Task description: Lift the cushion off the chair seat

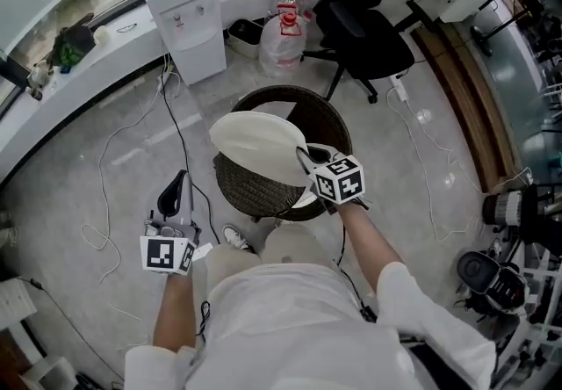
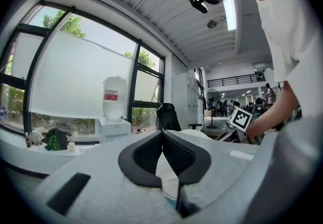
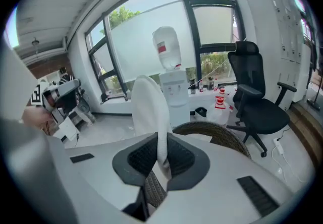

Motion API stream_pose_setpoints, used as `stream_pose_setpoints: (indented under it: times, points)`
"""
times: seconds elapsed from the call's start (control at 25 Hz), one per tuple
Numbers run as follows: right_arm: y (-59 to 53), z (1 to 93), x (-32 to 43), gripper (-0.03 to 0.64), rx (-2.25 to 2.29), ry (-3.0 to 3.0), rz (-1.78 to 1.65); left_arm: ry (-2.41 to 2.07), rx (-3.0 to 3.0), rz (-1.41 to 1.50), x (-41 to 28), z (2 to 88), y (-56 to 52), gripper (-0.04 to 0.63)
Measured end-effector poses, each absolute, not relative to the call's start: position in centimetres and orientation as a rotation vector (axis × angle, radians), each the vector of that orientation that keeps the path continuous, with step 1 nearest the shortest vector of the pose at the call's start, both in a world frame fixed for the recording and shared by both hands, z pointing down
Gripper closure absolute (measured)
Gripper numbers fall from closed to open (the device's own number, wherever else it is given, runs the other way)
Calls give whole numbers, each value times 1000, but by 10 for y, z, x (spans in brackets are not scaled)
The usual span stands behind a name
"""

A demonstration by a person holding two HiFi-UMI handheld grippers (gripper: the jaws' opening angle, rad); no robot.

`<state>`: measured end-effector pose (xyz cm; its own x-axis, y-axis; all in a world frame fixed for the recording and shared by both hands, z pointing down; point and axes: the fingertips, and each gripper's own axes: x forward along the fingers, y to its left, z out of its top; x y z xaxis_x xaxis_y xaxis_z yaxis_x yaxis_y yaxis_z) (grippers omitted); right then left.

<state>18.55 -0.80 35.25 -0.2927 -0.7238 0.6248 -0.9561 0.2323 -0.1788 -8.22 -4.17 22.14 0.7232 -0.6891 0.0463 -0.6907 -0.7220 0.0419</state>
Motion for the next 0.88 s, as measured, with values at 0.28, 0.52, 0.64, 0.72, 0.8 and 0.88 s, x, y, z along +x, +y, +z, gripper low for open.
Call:
stream_pose_setpoints:
  times: [0.28, 0.52, 0.64, 0.72, 0.8, 0.88]
  points:
    - [-23, 259, 228, 576, 1793, -2201, 677, -1238, 2915, 10, -79, 176, -50, 578]
    - [-32, 192, 267, 575, 1936, -2284, 580, -1326, 2908, -27, -83, 154, -58, 577]
    - [-37, 161, 286, 575, 2005, -2313, 529, -1379, 2896, -55, -89, 141, -65, 578]
    - [-35, 142, 300, 575, 2061, -2331, 500, -1414, 2902, -71, -93, 131, -67, 578]
    - [-31, 128, 313, 575, 2115, -2341, 481, -1452, 2918, -73, -98, 123, -69, 578]
    - [-28, 113, 326, 575, 2162, -2342, 452, -1502, 2928, -73, -106, 114, -73, 578]
